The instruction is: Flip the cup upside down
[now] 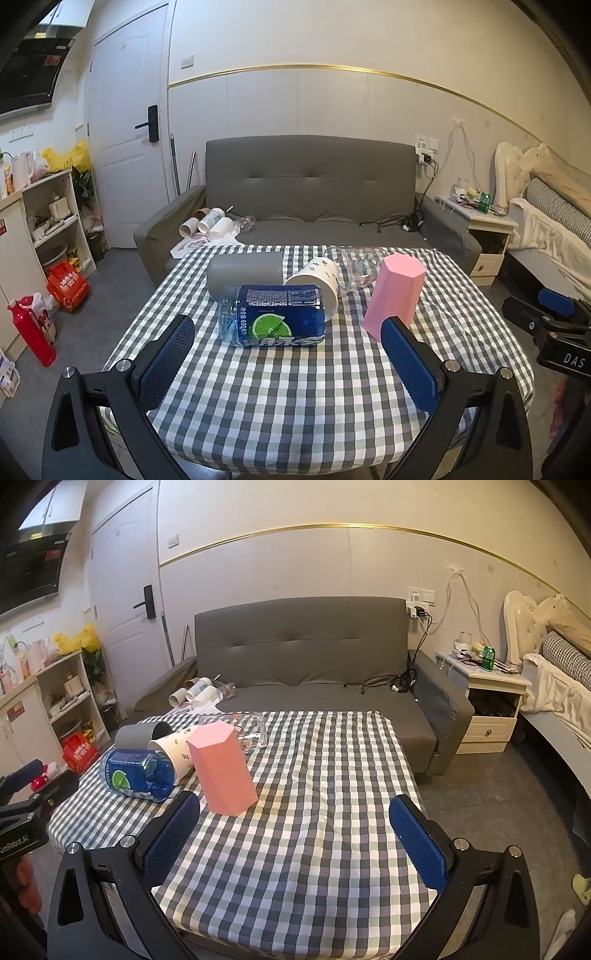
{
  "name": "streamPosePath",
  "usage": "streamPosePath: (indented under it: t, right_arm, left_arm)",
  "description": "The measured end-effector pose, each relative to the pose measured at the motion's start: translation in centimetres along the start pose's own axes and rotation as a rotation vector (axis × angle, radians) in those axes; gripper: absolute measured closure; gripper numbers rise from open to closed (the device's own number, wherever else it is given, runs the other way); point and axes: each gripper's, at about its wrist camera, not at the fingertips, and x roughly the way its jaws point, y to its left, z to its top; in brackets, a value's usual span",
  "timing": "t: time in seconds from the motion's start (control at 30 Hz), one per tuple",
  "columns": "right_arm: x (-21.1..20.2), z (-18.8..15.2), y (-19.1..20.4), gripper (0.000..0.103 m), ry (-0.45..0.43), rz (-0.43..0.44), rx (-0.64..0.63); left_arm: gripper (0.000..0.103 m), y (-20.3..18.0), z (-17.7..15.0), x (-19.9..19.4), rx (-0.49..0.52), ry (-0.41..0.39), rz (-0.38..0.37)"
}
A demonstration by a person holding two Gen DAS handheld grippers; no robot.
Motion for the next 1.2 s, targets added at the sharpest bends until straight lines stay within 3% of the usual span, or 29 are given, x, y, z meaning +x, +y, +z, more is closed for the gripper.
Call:
streamPosePath:
  t: [1.2]
  right_arm:
    - [0.13, 0.06, 0.68, 0.000, 0.012, 0.024, -0.007]
  left_arm:
    - [0.000, 0.04, -0.51, 0.39, 0.001, 0.012, -0.010]
